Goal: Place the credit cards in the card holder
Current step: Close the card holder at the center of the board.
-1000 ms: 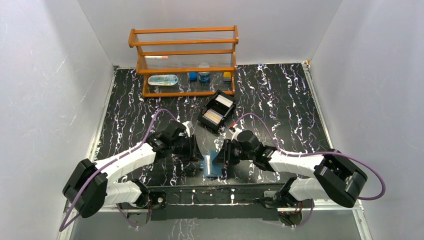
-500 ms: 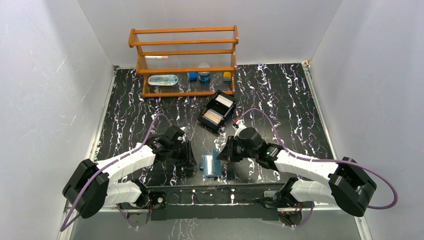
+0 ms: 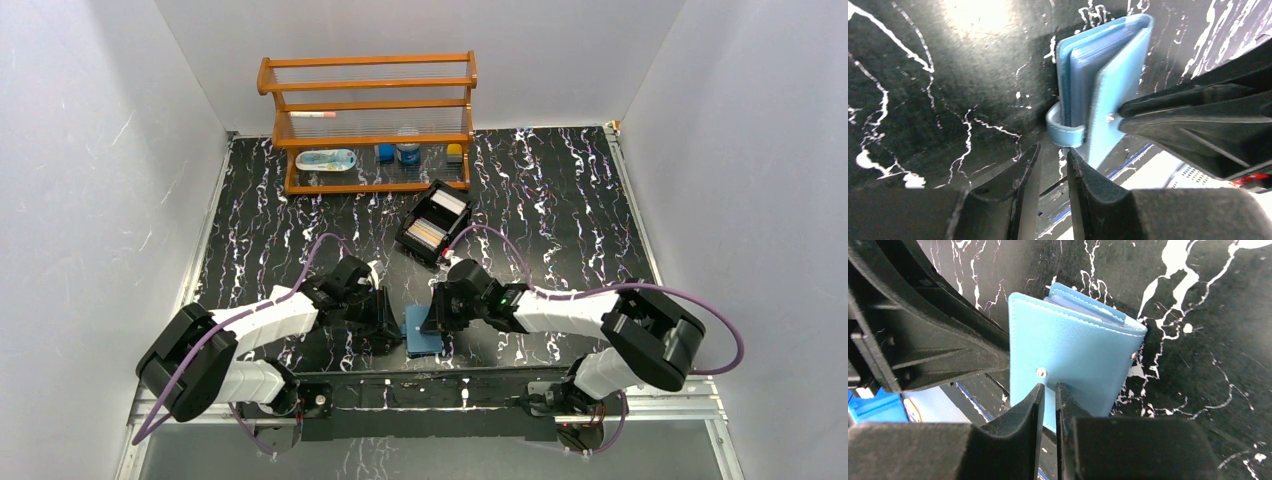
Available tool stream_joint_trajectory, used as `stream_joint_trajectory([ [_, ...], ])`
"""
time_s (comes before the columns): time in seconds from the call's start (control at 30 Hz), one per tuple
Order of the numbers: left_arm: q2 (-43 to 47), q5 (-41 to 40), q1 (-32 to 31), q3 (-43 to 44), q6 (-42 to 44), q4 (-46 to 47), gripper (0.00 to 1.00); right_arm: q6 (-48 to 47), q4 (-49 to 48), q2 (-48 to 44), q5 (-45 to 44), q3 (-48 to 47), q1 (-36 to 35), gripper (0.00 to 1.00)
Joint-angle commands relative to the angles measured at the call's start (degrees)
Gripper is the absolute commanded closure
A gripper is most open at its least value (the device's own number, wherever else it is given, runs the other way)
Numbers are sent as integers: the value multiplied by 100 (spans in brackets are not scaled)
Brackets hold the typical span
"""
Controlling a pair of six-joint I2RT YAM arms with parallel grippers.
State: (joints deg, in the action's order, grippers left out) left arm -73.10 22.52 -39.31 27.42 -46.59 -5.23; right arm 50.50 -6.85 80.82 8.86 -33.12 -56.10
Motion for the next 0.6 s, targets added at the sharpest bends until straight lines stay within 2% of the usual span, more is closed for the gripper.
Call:
stream_joint_trajectory([
  [0.0, 2, 251, 40, -33, 15, 295, 75, -28, -399, 283, -117, -280, -152, 78],
  [0.13, -6, 142, 37, 12, 121, 221, 75, 37, -389, 452, -218, -264, -254, 78],
  [0.3, 28, -234, 40, 214, 361, -298, 75, 14, -222, 435, -345, -323, -305, 78],
  [0.43, 154, -546, 36, 389, 519, -733, 67, 12, 9, 187, -491, -436, -320, 78],
  [0.57, 151, -263, 37, 421, 479, -561, 59, -9, 207, 47, -539, -632, -391, 77],
])
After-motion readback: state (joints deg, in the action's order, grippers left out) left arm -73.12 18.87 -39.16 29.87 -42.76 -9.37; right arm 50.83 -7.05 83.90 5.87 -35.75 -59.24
